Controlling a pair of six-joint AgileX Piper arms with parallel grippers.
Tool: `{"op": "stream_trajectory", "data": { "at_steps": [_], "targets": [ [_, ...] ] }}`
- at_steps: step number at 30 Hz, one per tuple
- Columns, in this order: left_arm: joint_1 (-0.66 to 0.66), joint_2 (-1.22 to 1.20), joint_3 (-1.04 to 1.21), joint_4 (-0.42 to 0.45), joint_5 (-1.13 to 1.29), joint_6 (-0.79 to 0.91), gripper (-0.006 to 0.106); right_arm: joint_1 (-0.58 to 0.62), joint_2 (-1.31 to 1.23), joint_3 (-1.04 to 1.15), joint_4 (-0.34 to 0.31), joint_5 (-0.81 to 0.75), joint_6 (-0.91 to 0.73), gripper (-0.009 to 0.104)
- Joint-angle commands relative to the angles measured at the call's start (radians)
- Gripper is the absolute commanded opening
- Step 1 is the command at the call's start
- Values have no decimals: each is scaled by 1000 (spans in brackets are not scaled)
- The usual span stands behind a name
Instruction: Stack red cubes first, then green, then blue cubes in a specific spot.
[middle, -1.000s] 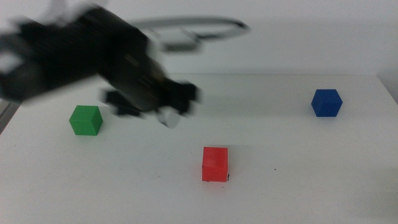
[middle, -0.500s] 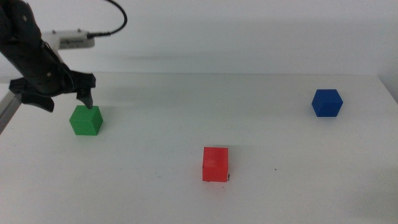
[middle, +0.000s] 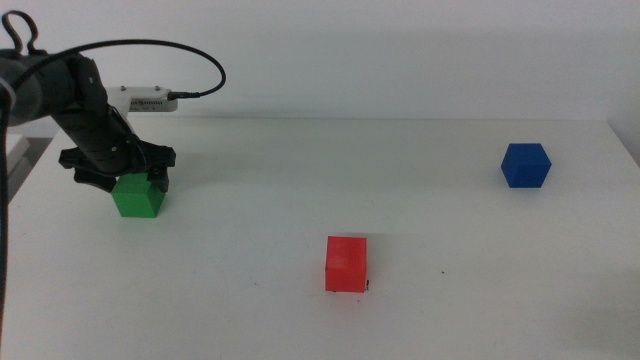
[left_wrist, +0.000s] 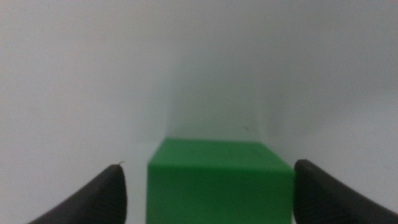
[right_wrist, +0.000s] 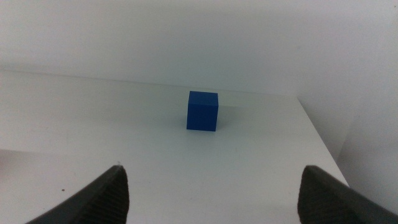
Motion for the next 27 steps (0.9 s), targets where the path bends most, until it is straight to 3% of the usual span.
{"op": "stream_trajectory", "data": {
  "at_steps": [1,2,8,10,16,18,23,27],
  "targets": [
    [4,8,-7,19,-45,6,80,-5,-5,4,-5,-10,-8,93],
    [4,10,-7,19,-50,6,73,-5,-5,4,-5,-10,-8,93],
    [-14,-46,0,-91,44,-19,11,-5,-5,4,-5,-10,-8,93],
    [-79,-138,36,-42,66,-116,-2,-5,-5,4,-5,-10,-8,93],
    [-500,-360,111,285,107,-715,-2,-5,-5,4,-5,-10,-8,93],
    [-620,-355,89,361,117,-842,-2,-5,-5,4,-5,-10,-8,93],
    [-798,-276,35,369,135,-992,-2,-5,-5,4,-5,-10,-8,93],
    [-810,-245,35,353,103,-994,-2,-5,-5,4,-5,-10,-8,93]
  ]
}}
